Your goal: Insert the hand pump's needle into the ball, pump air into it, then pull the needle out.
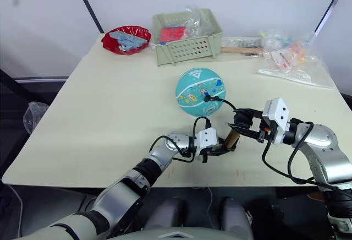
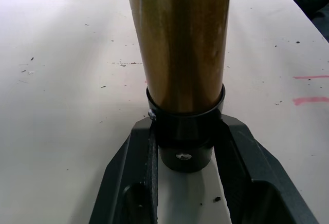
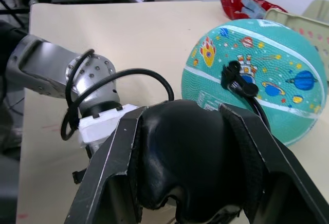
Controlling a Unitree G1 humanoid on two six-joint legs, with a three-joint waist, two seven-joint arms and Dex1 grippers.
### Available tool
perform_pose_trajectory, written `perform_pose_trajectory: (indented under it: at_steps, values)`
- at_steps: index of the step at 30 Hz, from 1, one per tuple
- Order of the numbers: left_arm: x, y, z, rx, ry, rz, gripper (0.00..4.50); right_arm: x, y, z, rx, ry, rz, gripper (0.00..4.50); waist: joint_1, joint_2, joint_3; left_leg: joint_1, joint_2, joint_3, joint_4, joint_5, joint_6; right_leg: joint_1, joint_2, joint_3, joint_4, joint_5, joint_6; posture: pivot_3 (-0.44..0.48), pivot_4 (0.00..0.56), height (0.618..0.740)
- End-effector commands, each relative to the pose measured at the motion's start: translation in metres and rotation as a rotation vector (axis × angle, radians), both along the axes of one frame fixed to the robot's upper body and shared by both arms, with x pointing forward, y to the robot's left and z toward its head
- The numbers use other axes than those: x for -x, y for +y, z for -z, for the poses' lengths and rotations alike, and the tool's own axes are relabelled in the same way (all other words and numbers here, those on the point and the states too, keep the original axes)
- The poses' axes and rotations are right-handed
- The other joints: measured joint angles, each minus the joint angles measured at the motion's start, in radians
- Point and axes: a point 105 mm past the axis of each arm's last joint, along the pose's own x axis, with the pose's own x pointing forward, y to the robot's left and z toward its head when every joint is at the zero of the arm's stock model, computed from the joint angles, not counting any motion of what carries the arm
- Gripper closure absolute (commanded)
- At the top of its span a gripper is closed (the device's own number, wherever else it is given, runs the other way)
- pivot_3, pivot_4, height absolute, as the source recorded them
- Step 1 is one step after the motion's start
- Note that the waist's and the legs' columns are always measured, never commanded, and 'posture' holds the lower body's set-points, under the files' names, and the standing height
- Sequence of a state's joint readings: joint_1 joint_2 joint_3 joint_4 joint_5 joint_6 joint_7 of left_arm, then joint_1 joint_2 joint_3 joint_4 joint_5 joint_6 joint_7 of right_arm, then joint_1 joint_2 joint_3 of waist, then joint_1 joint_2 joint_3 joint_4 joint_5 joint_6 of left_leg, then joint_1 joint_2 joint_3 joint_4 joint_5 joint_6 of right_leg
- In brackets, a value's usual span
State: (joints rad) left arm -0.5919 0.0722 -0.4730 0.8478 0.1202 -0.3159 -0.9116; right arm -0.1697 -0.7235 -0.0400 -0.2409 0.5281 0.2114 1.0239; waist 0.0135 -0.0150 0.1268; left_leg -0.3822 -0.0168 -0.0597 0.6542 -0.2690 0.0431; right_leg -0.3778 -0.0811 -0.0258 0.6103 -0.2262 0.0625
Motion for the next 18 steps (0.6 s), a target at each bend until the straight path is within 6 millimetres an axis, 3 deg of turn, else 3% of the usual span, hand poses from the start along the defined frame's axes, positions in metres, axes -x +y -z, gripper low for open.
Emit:
perform_pose_trajectory:
  at_steps: [1, 10, 17, 18]
  values:
    - [0.023, 0.041, 0.063, -0.228, 0.172, -0.042, 3.43, 0.005, -0.003, -0.061, -0.029, -0.16, -0.028, 2.85, 0.0, 0.003, 0.003, 0.0, -0.001, 0.0, 0.0, 0.0, 0.0, 0.0, 0.0, 0.0, 0.0, 0.0, 0.0, 0.0, 0.15, 0.74]
    - [0.022, 0.04, 0.065, -0.239, 0.167, -0.03, 3.43, 0.019, -0.006, -0.127, -0.059, -0.228, -0.064, 2.85, 0.001, 0.006, 0.009, -0.001, -0.002, 0.0, 0.0, 0.0, 0.0, 0.0, -0.002, -0.001, 0.0, 0.0, 0.0, 0.0, 0.15, 0.74]
    - [0.024, 0.039, 0.066, -0.243, 0.166, -0.016, 3.43, 0.026, -0.003, -0.163, -0.203, -0.254, -0.078, 2.85, 0.001, 0.005, 0.01, -0.001, -0.003, 0.0, 0.001, 0.0, 0.0, -0.001, -0.005, 0.0, 0.0, 0.0, 0.001, 0.0, 0.15, 0.74]
    - [0.025, 0.039, 0.066, -0.243, 0.167, -0.014, 3.43, 0.026, -0.001, -0.158, -0.213, -0.228, -0.084, 2.85, 0.001, 0.004, 0.011, -0.002, -0.003, 0.0, 0.001, 0.0, 0.0, -0.001, -0.005, 0.0, 0.0, 0.0, 0.001, 0.0, 0.15, 0.74]
